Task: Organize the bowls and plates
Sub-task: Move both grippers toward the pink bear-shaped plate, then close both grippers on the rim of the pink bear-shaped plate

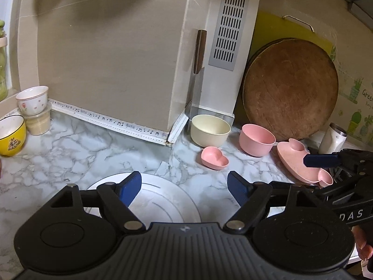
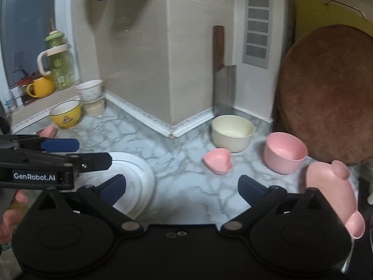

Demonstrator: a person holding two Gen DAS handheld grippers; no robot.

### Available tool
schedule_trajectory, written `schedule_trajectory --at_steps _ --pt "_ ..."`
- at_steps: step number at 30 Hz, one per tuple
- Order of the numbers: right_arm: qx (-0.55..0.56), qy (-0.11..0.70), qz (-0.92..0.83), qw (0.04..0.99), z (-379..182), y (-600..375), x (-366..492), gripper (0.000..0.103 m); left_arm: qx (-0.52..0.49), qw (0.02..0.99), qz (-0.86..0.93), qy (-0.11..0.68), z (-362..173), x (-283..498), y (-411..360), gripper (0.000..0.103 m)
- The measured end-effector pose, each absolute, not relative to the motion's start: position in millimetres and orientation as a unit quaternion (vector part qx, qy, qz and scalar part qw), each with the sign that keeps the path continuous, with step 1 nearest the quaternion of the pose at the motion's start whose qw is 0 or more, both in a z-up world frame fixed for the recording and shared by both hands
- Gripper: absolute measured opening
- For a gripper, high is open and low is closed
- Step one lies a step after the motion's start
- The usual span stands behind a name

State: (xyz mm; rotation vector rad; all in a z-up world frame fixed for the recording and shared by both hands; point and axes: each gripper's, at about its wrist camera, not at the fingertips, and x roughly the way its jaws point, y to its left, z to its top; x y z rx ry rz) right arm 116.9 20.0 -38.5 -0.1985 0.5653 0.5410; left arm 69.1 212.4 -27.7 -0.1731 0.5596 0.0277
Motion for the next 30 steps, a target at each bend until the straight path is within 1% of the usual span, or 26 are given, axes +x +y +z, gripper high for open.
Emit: schedule_trajectory --at_steps 16,24,30 --pt "-0.084 0.278 0.193 0.937 -40.9 -49.1 144.1 0.103 -0.067 0.957 -0.036 0.280 -26.4 124.0 152.3 0.081" --pt "-0.049 0.312 0.131 0.940 -56.2 -104.4 165.8 0.103 -0.059 0.945 -0.089 0.308 -36.6 171.4 102.5 0.081" --pt "-0.052 0.320 0.091 0.942 -63.0 -143.8 182.9 0.103 -0.050 0.938 -0.108 0.327 -48.9 206.1 65.4 0.081"
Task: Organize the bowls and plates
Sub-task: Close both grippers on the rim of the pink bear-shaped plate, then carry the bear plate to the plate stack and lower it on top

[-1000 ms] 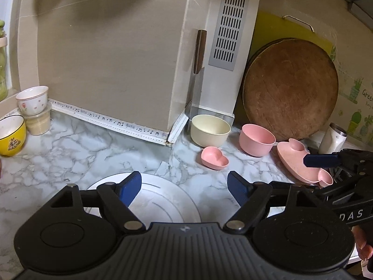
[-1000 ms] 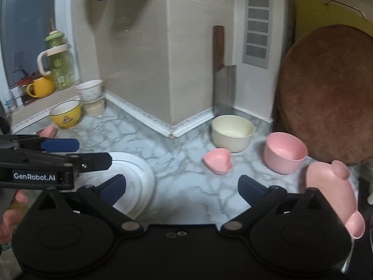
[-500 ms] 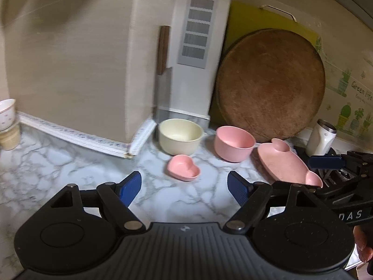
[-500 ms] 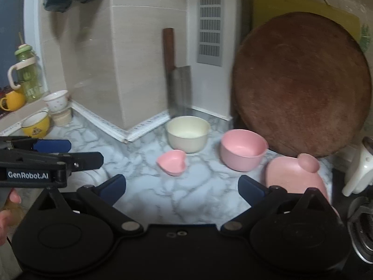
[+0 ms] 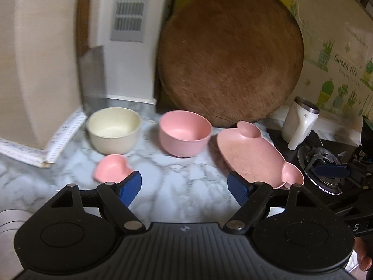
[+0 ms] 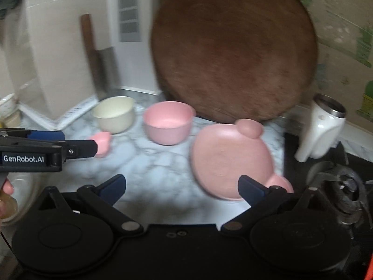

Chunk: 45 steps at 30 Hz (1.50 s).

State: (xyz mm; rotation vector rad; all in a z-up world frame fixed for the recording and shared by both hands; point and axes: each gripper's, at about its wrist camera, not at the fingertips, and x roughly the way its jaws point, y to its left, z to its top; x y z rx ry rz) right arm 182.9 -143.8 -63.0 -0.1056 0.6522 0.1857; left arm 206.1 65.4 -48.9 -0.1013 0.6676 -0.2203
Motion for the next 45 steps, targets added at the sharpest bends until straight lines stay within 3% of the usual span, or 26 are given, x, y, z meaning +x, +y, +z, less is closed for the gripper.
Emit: schedule_trajectory --at_steps 10,22,29,31,36,45 --pt "-0.045 0.353 0.046 0.933 -76.8 -203.7 240.2 0.097 -0.039 0.928 -0.122 0.350 -70.0 254.7 5.5 0.081" --pt "-0.056 0.397 0.033 0.916 -109.8 -233.9 302.7 0.076 -0.046 0.908 -0.126 0.397 -102.6 312.0 -32.7 0.080" --pt "-0.050 0.414 0.029 0.909 -120.2 -244.4 327.1 0.050 -0.066 0.888 -0.132 0.435 -124.5 339.8 -41.0 0.051" --pt "-0.043 0.420 0.027 0.906 -122.6 -248.5 333.6 0.041 -0.075 0.882 -0.134 0.445 -129.9 346.9 -40.9 0.038" --pt "-0.025 0.433 0.019 0.901 -128.6 -257.7 344.9 0.028 -0.077 0.877 -0.138 0.455 -136.5 355.8 -42.6 0.030" --pt "-0.020 0.438 0.027 0.899 -133.2 -256.1 347.2 0.012 -0.085 0.870 -0.137 0.465 -140.3 363.7 -45.3 0.017"
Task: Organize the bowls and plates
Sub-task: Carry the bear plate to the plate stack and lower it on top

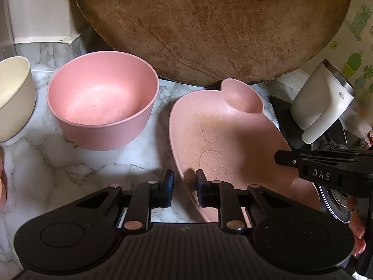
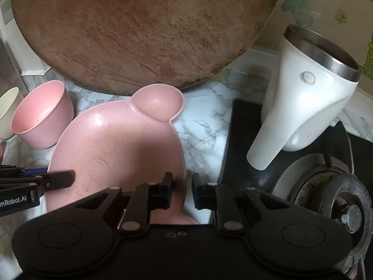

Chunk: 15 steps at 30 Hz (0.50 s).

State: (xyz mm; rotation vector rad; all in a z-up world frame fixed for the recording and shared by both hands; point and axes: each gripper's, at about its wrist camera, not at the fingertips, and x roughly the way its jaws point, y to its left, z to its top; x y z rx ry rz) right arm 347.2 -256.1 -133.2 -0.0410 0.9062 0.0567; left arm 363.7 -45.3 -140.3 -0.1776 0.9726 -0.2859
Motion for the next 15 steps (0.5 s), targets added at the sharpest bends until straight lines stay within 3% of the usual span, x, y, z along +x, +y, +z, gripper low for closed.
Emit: schedule_trajectory --at_steps 2,15 --pt "-0.023 0.437 0.024 0.899 -133.2 -253.6 347.0 0.013 -0.089 0.869 -0.140 0.467 -139.8 364.2 -46.6 0.013" --pt "0.002 0.444 0.019 0.896 -131.2 -255.8 322.4 0.012 -0.078 0.871 -0.145 0.462 -129.3 346.3 -46.9 0.011"
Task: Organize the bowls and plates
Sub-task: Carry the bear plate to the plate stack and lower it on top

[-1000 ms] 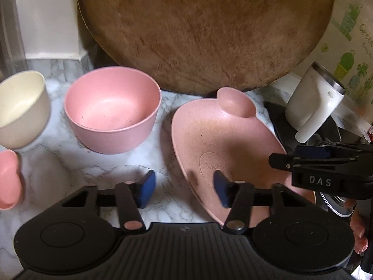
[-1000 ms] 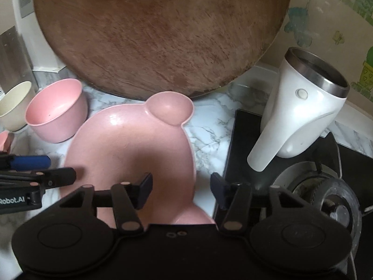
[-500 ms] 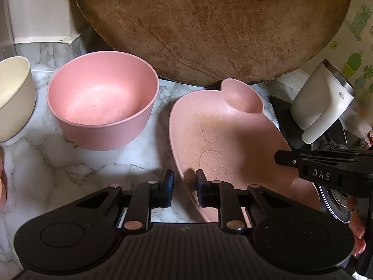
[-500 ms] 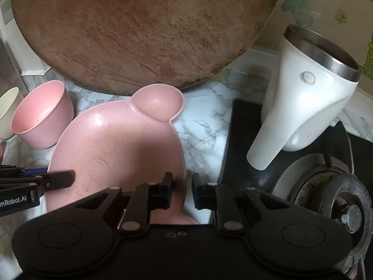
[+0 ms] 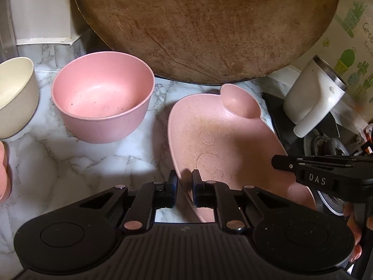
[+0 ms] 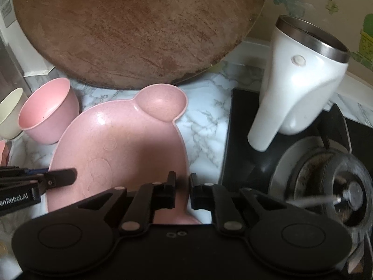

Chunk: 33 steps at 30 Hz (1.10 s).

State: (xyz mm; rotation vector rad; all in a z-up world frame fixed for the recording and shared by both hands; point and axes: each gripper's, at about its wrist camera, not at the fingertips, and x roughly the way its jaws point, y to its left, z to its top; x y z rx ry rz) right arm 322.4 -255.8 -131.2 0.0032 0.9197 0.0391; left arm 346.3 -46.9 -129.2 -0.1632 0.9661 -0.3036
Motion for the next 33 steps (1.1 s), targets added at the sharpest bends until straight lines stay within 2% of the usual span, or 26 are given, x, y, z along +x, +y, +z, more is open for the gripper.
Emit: schedule_trajectory --at_steps 15,33 --pt "0.008 0.413 0.033 0.910 -89.0 -220.0 254.3 0.010 -0.098 0.882 -0.147 0.438 -95.1 278.9 -7.1 0.011" --pt "-0.010 0.388 0.136 0.912 -47.9 -113.7 188.1 0.010 -0.134 0.906 -0.073 0.395 -51.6 178.9 103.9 0.011"
